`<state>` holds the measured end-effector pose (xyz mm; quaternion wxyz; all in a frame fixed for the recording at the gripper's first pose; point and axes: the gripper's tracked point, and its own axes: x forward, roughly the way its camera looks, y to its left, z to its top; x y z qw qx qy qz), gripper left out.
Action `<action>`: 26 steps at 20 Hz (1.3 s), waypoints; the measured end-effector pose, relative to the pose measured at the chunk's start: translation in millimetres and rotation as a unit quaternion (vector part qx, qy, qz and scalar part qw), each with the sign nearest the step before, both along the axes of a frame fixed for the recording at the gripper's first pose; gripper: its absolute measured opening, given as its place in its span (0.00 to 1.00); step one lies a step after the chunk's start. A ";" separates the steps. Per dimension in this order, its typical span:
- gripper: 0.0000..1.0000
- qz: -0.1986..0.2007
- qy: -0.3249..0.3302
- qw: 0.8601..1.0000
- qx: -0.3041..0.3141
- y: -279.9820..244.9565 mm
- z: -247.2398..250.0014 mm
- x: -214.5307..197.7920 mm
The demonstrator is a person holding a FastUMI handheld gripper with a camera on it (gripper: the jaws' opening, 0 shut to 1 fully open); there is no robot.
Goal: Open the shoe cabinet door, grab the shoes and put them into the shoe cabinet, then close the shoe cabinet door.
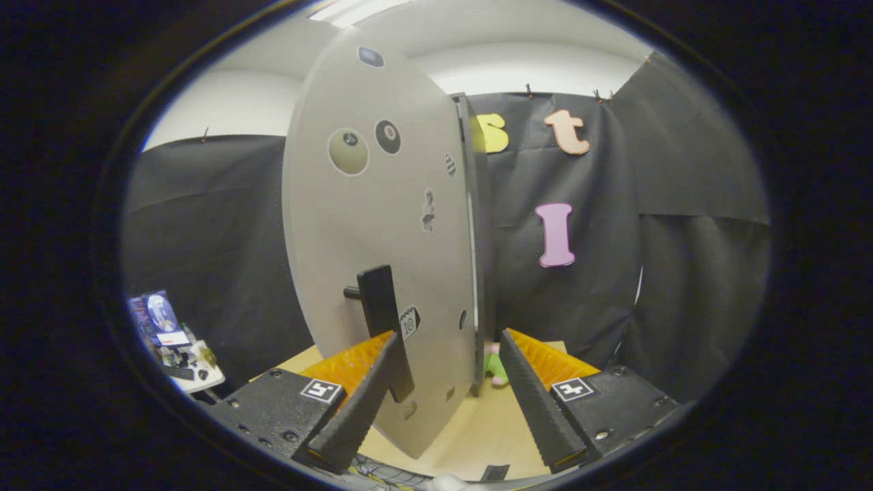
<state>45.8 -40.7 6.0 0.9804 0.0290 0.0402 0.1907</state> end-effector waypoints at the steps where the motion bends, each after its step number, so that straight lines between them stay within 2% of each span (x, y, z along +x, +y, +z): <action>1: 0.97 0.000 0.002 1.000 0.001 8.8 -0.5 -0.8; 7: 0.97 -0.026 0.005 1.000 -0.008 66.0 0.8 7.4; 13: 0.97 -0.001 -0.003 1.000 -0.024 145.7 0.2 33.3; 17: 0.99 -0.025 0.005 1.000 -0.008 159.1 -7.7 47.2; 20: 0.98 -0.041 0.010 0.999 -0.003 163.5 -10.1 41.6; 26: 0.99 -0.065 -0.022 0.998 -0.008 159.8 9.5 18.5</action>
